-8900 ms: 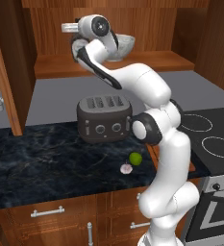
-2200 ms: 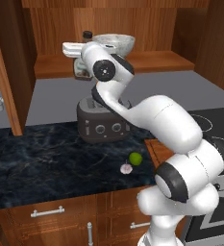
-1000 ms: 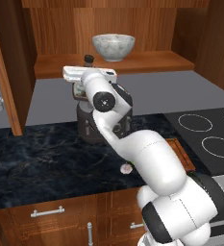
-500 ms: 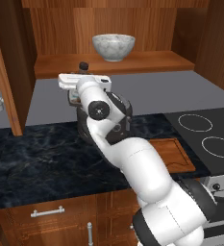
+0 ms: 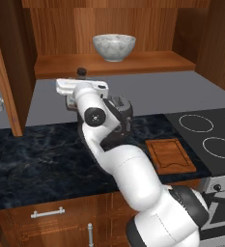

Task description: Open the cabinet. Place the bowl and condiment on the counter. Then place the lime and garlic on the cutting board.

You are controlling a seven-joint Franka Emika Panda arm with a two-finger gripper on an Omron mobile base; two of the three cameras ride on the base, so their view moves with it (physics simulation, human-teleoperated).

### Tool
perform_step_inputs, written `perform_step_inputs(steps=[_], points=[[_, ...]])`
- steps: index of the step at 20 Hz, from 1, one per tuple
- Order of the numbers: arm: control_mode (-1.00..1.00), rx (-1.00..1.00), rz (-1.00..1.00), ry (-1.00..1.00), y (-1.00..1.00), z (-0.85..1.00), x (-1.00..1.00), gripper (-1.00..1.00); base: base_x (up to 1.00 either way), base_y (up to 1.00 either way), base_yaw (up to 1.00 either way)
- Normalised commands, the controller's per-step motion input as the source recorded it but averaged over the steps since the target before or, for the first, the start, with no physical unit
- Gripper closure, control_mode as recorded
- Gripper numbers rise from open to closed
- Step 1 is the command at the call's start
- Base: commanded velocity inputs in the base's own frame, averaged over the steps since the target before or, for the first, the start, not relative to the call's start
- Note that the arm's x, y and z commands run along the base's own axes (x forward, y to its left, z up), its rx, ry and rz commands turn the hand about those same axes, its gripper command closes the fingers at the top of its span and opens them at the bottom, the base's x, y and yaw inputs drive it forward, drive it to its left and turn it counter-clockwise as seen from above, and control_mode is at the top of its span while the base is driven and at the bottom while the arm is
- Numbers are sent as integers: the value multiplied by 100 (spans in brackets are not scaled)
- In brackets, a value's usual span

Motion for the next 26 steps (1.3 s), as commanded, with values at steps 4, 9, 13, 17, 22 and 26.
perform_step_inputs(steps=[4,9,13,17,22,26], points=[[-100,2,0,0,10,-24,-1,100,0,0,0],[-100,0,0,0,15,-23,-11,100,0,0,0],[-100,0,0,0,11,-13,-24,100,0,0,0],[-100,0,0,0,10,-11,-23,100,0,0,0],[-100,0,0,0,2,-8,-8,100,0,0,0],[-100,0,0,0,5,-28,0,100,0,0,0]])
